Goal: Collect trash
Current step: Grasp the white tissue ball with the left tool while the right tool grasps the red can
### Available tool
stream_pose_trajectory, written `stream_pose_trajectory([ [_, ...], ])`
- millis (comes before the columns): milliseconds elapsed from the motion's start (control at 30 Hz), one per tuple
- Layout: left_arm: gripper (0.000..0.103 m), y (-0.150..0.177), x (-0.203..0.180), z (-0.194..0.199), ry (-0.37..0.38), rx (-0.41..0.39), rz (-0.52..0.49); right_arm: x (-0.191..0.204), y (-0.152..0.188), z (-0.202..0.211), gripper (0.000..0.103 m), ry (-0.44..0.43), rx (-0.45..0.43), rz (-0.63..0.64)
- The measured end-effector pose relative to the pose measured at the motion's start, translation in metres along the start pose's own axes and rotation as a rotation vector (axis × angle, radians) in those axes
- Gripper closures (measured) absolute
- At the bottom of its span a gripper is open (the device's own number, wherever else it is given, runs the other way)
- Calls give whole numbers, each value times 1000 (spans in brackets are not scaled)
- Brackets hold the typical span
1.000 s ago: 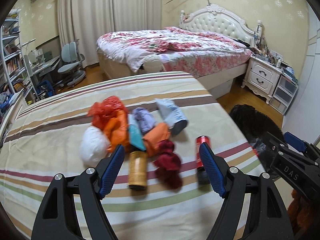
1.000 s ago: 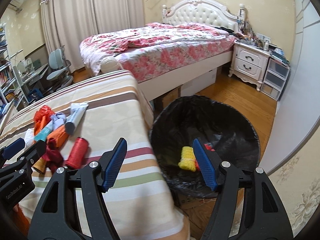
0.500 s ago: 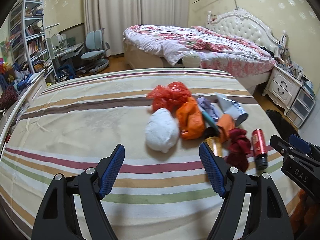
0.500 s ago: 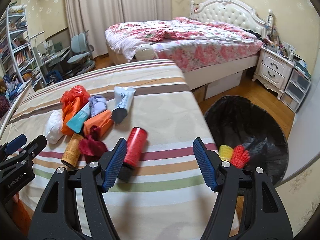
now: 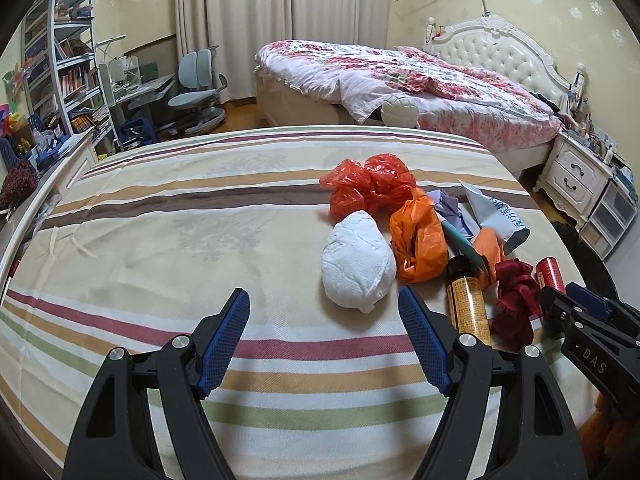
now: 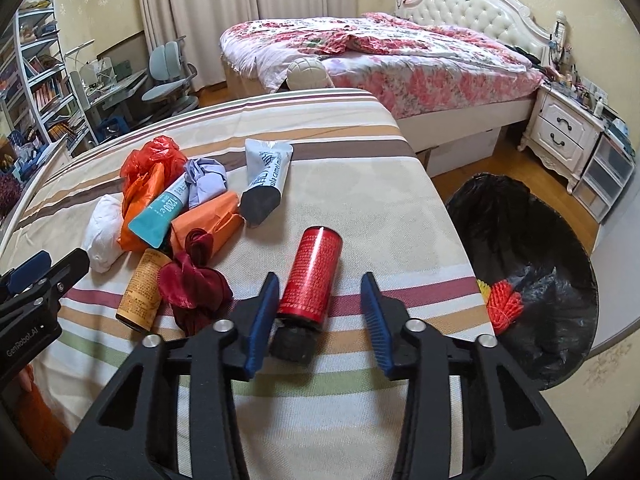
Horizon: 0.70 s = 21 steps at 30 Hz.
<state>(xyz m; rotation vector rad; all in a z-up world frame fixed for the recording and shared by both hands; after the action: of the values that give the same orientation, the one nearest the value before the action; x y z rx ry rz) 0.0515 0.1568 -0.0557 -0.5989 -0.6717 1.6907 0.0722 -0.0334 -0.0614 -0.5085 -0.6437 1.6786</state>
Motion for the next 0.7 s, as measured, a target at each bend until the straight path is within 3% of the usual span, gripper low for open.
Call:
stream_pose_trajectory([
  [133,28,-4,-2,-9,-2,11,-9,-2,-3,-4,77,-14,11,-4],
  [467,29,-9,0,-21,23,43,-1,-5,-14,-13,79,-2,9,1],
  [700,55,-5,-1,-21,92,55,-8,-6,-15,-15,79,-7,15,2],
])
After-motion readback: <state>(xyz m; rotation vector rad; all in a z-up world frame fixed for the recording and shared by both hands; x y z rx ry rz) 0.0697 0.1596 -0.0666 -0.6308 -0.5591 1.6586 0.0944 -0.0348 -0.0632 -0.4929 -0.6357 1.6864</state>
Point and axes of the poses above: each gripper's, at about its wrist camera, not at the fingertips, and z roughly against the way its jaws point, x to its left, y to its underside, the point moved 4 cm from there along -z, roughly the way its jaws point, and after that the axes turned 3 degrees about y, right-handed, at the moved point
